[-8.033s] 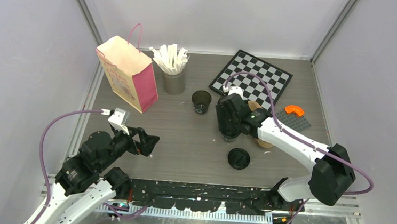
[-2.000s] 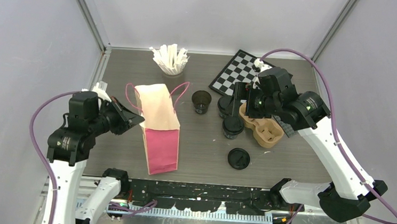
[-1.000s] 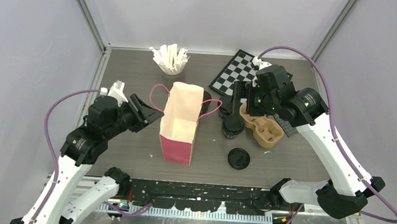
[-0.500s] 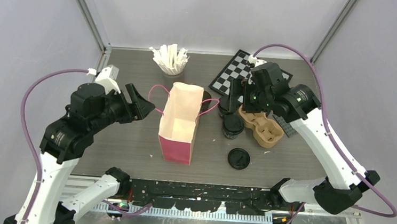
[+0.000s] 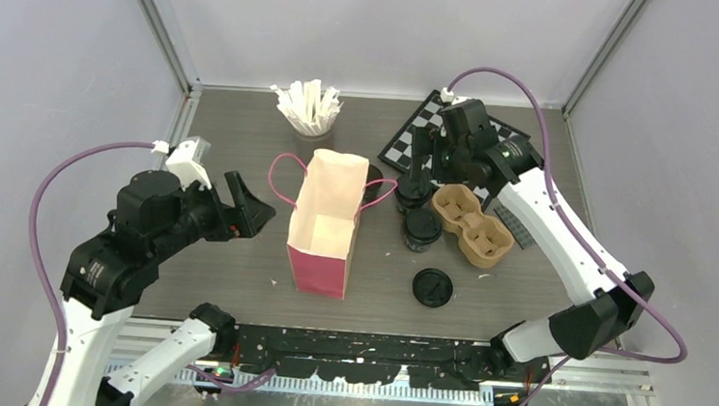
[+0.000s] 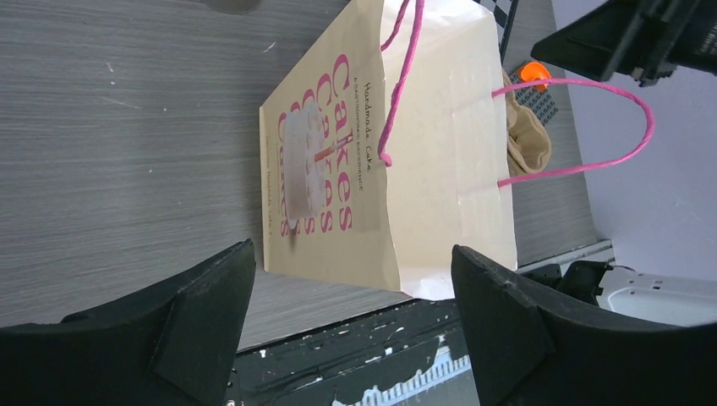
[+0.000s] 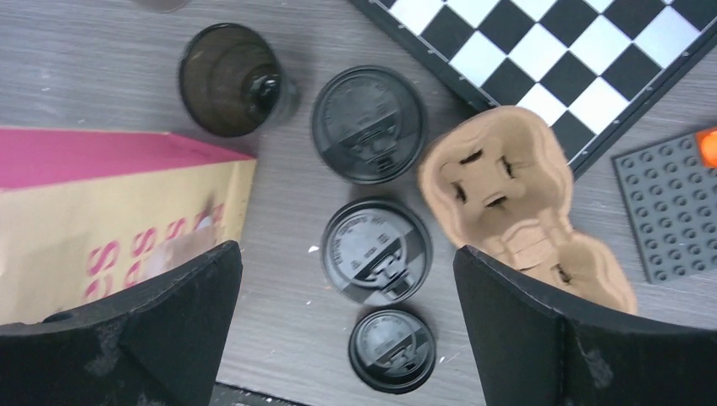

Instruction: Pack the takeout coffee

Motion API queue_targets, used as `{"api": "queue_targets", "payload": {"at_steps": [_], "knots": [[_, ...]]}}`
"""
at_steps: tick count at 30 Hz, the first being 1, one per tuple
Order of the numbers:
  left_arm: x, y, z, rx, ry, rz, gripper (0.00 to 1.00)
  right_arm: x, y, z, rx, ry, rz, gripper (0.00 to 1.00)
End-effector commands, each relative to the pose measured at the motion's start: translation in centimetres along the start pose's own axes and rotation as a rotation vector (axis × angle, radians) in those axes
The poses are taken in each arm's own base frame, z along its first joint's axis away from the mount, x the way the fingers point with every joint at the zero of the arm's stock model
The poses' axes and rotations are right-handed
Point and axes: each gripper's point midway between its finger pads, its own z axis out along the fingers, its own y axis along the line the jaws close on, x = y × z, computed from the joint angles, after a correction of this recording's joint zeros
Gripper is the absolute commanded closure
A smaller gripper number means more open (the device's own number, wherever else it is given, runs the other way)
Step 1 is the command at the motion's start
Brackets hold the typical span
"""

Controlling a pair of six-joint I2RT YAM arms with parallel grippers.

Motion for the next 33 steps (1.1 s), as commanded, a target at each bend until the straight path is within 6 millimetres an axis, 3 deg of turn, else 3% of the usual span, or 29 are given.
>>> {"api": "queue_targets", "payload": {"at_steps": [1, 4, 6, 7, 10, 17, 20, 25, 33], "knots": [[-0.2, -0.4, -0.2, 0.014, 0.019, 0.057, 0.12, -2.0, -2.5, 1.8, 0.03, -0.033, -0.072, 0.0], [-0.8, -0.6, -0.4, 0.008, 0.012, 0.05, 0.13, -1.1, -3.7, 3.8, -0.026, 0.077, -0.089, 0.01], [-1.0, -0.7, -0.7, 0.003, 0.013, 0.046, 0.12, -1.5, -4.2, 3.8, -0.04, 0.159, -0.137, 0.01], [-1.1, -0.8, -0.9, 0.007, 0.017, 0.054, 0.03, -1.0, -4.5, 4.0, -0.039, 0.208, -0.169, 0.01], [-0.7, -0.7, -1.3, -0.006, 0.062, 0.077, 0.0, -0.1, -6.2, 5.4, -0.023, 0.271, -0.205, 0.02], [-0.5, -1.0, -2.2, 0.001, 0.08, 0.062, 0.0, -0.2, -12.0, 6.8, 0.13, 0.32, -0.142, 0.05], [0.1, -1.1, -2.3, 0.003, 0.111, 0.041, 0.0, 0.4, -12.6, 6.8, 0.121, 0.353, -0.207, 0.06], [1.2, -0.3, -2.1, -0.032, 0.146, 0.007, 0.0, 4.2, -12.6, 5.6, 0.042, 0.484, -0.268, 0.1], [2.4, -0.4, -1.4, 0.001, 0.173, -0.004, 0.0, 7.7, -14.1, 3.4, -0.011, 0.549, -0.298, 0.15]]}}
